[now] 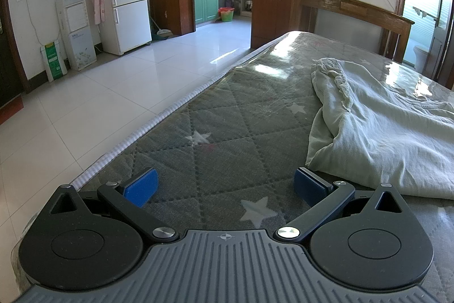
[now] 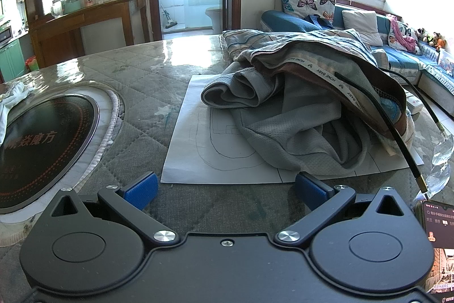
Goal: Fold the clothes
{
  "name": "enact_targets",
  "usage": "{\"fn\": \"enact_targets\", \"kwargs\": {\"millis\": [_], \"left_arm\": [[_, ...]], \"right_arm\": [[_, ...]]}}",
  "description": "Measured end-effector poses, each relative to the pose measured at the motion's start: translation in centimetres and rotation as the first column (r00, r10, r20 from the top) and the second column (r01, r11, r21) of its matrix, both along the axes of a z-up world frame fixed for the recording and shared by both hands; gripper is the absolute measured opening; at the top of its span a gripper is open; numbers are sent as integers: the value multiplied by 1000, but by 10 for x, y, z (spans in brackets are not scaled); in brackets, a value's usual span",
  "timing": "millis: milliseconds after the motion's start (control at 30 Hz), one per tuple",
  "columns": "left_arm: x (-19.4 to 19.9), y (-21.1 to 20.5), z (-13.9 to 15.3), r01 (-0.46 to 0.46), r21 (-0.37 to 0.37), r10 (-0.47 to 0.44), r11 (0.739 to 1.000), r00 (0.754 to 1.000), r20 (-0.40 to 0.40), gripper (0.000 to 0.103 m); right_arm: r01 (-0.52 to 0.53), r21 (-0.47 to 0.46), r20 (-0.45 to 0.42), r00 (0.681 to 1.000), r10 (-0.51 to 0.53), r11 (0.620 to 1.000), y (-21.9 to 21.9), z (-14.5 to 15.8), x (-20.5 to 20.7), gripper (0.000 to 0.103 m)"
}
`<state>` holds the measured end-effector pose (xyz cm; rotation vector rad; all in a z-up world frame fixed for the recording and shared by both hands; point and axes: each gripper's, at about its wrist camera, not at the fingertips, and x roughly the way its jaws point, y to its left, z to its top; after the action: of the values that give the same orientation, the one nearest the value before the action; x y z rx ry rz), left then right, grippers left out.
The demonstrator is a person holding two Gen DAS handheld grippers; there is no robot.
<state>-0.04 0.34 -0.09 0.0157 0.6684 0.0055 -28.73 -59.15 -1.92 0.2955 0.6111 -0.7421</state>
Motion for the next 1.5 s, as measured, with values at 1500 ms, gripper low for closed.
{"fn": "enact_targets", "kwargs": {"millis": [1500], "left_arm": [[-22, 32, 6, -323, -26, 324, 946, 940, 108, 103]], "right_arm": [[0, 2, 1, 1000, 0, 1000, 0, 0, 1, 103]]}}
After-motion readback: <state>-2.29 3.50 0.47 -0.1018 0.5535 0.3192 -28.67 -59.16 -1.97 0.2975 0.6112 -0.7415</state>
